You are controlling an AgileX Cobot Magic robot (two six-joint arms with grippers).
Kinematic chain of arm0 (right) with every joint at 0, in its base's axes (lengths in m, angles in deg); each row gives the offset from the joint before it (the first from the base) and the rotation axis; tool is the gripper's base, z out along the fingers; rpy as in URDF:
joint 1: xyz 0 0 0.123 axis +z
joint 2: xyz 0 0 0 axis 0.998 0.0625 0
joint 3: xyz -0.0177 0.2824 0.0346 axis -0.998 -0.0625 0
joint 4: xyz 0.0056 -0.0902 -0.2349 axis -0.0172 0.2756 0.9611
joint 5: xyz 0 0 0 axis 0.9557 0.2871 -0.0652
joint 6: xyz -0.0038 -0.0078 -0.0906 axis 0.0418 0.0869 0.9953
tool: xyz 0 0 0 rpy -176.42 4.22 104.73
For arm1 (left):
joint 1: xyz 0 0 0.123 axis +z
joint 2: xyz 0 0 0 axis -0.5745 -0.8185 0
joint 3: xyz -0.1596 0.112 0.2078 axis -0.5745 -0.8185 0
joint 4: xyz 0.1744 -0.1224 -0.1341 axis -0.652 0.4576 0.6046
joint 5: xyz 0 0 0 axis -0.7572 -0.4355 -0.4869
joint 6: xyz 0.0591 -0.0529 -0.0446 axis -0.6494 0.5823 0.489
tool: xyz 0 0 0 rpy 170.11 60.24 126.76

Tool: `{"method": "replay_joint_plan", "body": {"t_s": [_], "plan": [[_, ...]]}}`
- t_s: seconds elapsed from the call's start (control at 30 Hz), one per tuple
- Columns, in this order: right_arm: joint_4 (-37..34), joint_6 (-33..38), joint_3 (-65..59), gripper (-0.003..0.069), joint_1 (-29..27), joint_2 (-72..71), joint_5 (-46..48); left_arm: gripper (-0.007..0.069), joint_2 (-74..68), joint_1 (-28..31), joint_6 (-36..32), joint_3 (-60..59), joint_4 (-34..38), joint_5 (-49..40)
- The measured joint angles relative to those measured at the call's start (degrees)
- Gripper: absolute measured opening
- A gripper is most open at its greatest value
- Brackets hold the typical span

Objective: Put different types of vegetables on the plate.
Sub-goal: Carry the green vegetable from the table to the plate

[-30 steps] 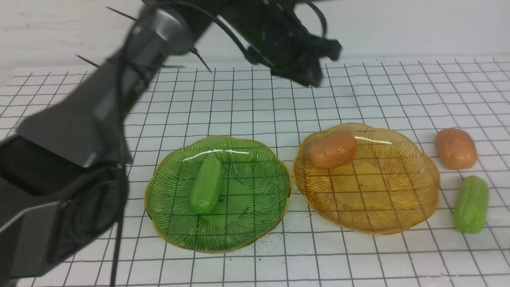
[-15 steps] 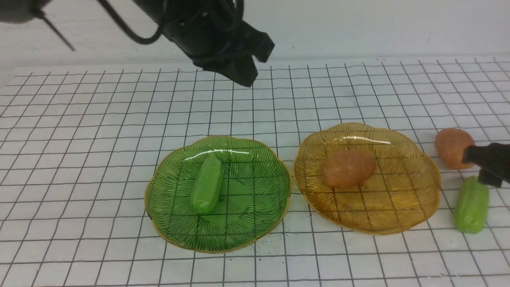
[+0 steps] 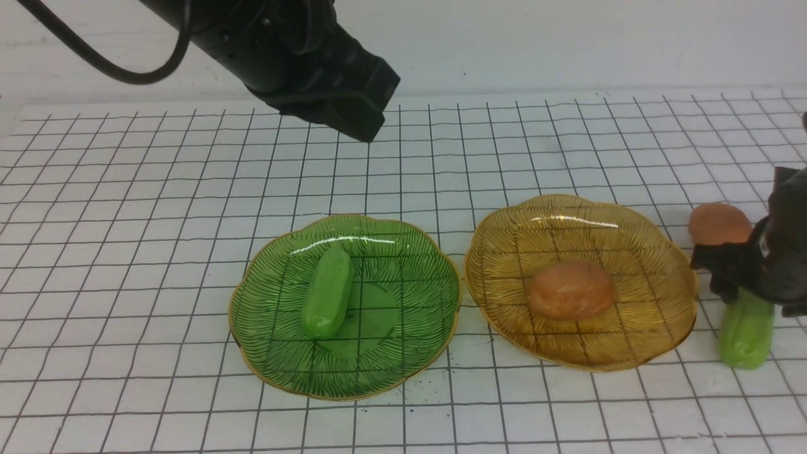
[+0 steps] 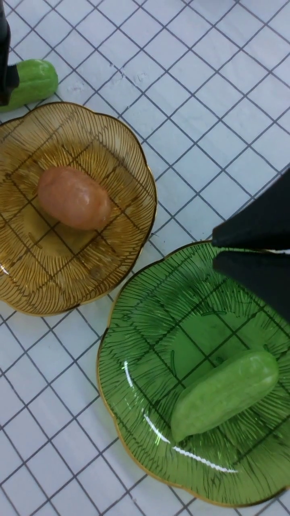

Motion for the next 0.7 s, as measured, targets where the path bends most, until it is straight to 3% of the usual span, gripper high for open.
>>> {"method": "replay_joint_plan", "body": {"t_s": [0.47,0.57,0.67,0.7], "plan": [[-1.44,9.58,0.26,0.0389,-1.54,1.26,1.43,-0.0008,0.0,0.0,-0.07,0.0,-0.41,0.0],[-2.33,13.68,2.43,0.0389,-1.54,-0.45,5.8,-0.0008,0.0,0.0,-0.07,0.0,-2.25,0.0],[-6.37,19.78,6.97,0.0389,-1.54,-4.59,10.28,-0.0008,0.0,0.0,-0.07,0.0,-4.95,0.0],[-10.73,23.52,9.46,0.0389,-1.43,-6.94,11.59,-0.0008,0.0,0.0,-0.01,0.0,-6.4,0.0]]}}
